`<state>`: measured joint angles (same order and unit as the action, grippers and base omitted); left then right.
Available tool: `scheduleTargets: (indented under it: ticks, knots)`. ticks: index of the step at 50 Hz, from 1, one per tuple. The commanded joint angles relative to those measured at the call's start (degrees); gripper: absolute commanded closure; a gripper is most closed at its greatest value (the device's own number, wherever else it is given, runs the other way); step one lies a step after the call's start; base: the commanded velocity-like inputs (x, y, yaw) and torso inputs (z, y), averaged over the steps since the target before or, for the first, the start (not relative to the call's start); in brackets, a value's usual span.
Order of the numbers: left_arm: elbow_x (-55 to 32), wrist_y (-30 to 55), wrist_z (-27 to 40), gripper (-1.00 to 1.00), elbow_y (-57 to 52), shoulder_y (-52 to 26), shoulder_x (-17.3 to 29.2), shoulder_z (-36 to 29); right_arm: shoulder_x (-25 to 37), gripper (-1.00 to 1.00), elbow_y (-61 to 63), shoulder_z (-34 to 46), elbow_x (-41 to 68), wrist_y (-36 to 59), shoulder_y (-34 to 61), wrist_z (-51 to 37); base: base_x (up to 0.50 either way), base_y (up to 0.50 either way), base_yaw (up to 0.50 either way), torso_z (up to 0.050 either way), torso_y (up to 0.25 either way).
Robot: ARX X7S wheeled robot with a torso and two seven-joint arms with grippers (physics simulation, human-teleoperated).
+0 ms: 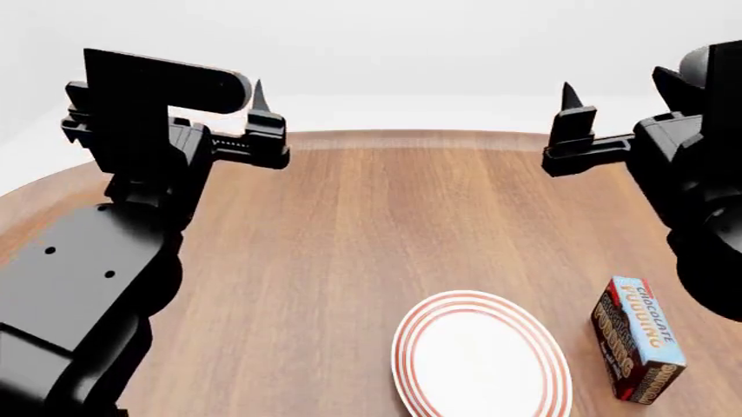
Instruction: Put the chocolate pudding to the right of the plate.
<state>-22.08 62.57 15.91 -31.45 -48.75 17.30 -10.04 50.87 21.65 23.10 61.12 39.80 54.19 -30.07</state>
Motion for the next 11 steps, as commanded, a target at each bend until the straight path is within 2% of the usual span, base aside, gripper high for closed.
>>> scheduleTargets:
  ticks: [1, 11]
  knots:
    - [0.0, 1.6, 0.2, -1.00, -0.3, -5.4, -0.3, -2.0, -1.2, -1.00, 5.9, -0.1, -4.2, -4.2, -1.4, -2.0, 0.00, 0.00, 0.00, 0.000, 0.000]
    - [0.6, 1.3, 0.5, -1.00, -0.3, -6.2, 0.0, -3.4, -1.5, -1.00, 7.1, -0.3, -5.3, -6.0, -3.0, -2.3, 0.00, 0.00, 0.00, 0.000, 0.000]
